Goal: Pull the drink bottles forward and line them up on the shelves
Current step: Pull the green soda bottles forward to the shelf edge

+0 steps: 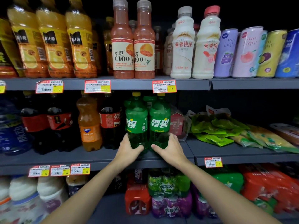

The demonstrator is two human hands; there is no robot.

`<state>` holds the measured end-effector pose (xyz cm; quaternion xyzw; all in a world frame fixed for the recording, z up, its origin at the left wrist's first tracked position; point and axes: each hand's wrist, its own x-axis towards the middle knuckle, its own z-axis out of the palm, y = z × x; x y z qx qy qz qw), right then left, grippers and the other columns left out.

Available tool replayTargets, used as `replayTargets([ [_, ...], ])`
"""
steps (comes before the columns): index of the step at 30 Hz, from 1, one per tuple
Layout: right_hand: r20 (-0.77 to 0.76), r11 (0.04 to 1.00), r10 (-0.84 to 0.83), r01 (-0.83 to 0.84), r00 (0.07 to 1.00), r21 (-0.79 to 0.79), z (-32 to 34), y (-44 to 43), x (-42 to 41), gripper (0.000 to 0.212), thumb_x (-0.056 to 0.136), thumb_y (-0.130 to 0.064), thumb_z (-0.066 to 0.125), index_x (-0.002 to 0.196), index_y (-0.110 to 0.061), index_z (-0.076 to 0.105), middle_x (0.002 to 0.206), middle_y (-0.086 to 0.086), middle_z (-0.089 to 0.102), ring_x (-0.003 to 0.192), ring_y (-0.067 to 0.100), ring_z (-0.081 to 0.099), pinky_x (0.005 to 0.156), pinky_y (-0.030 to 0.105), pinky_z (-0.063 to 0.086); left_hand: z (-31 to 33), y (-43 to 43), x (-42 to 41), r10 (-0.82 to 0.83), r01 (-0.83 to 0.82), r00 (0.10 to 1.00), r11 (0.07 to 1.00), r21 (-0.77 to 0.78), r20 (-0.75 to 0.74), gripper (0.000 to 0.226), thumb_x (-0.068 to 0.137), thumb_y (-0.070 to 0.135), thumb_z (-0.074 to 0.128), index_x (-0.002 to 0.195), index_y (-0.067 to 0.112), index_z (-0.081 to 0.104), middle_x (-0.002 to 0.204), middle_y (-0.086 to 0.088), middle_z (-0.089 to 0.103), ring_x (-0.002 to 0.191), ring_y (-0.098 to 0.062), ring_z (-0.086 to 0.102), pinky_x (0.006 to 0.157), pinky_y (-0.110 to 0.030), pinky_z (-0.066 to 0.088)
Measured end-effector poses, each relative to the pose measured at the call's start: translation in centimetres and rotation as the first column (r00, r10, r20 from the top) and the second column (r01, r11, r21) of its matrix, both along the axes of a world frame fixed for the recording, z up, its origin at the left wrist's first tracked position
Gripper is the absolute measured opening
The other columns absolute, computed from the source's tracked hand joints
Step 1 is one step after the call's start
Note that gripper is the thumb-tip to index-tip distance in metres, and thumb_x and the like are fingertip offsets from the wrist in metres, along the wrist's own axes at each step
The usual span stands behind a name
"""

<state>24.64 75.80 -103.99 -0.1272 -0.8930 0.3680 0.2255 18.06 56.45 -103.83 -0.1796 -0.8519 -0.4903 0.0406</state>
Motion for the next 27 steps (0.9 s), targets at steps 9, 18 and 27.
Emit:
replayTargets([
  [9,0.167,0.955,0.295,-0.287,0.941,-0.074,1.5,3.2,-0.2,0.084,0.076,-0.051,0.083,0.146,-0.027,0.043,0.138,-0.009,0.059,0.126,0.012,0.056,0.109,0.033,0.044,-0.6,0.6,0.0,0.177,-0.192,0.977,0.973,-0.129,-0.121,0.104,0.063,0.068,0.081,0.142,0.014,0.042,0.133,-0.006,0.044,0.131,-0.025,0.035,0.108,-0.038,0.037],
  [18,0.187,0.944,0.328,-0.330,0.926,-0.020,0.4,3.2,-1.0,0.095,0.069,-0.054,0.087,0.146,-0.028,0.039,0.141,-0.009,0.056,0.125,0.012,0.056,0.110,0.037,0.045,-0.8,-2.5,-1.4,-0.016,-0.009,0.983,0.991,-0.135,-0.183,0.099,0.057,0.050,0.092,0.138,0.024,0.042,0.128,0.010,0.057,0.118,-0.010,0.054,0.100,-0.031,0.048],
  [27,0.176,0.945,0.297,-0.315,0.938,0.084,0.0,3.0,-1.2,0.121,0.049,-0.076,0.084,0.148,-0.032,0.028,0.147,-0.010,0.050,0.131,0.012,0.051,0.109,0.035,0.045,-0.1,-3.2,-2.2,-0.157,0.106,0.961,0.969,-0.222,-0.228,0.107,0.056,0.059,0.091,0.142,0.027,0.037,0.139,0.007,0.052,0.126,-0.012,0.051,0.104,-0.031,0.045],
])
